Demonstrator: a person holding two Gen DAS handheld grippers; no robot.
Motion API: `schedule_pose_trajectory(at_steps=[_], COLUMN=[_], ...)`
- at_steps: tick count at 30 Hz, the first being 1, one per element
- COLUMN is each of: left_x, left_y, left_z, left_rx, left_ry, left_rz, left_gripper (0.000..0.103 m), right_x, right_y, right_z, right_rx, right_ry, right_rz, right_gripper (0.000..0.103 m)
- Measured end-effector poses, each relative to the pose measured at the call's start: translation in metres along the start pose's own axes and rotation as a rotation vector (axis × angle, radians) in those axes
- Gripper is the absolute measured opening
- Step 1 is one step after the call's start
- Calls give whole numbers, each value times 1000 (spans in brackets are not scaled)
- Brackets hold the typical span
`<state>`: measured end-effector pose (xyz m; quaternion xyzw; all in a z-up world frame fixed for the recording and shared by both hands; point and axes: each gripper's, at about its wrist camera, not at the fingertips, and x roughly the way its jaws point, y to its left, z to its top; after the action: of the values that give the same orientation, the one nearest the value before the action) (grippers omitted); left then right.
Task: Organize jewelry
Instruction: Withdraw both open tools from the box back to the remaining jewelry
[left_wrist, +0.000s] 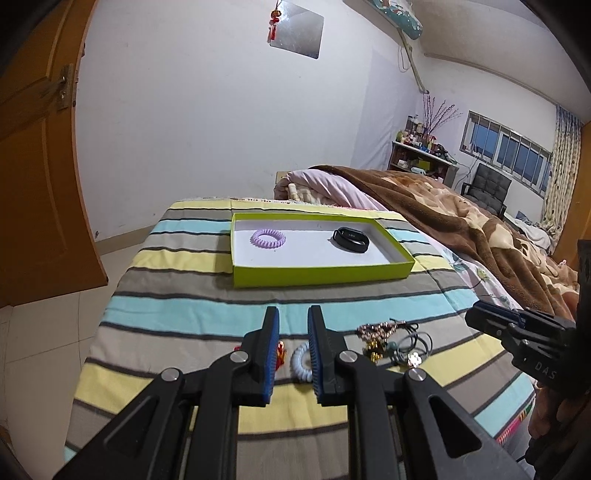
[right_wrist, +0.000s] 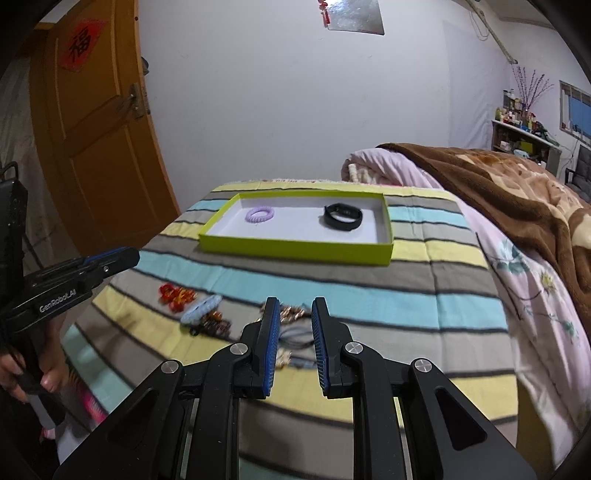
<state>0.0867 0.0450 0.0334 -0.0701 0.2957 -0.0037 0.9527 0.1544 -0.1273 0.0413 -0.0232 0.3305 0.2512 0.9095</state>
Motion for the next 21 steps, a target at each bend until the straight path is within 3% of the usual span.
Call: schedule_pose_trajectory(at_steps=[21], left_x=[-11], left_y=[11], left_z=[-34], left_rx=[-30], left_ry=[42], left_rz=[5], left_gripper=[17], right_x=[0], right_y=[3], right_z=[-25], right_rx=[36], right_ry=[52], right_rz=[35], right_gripper=[18])
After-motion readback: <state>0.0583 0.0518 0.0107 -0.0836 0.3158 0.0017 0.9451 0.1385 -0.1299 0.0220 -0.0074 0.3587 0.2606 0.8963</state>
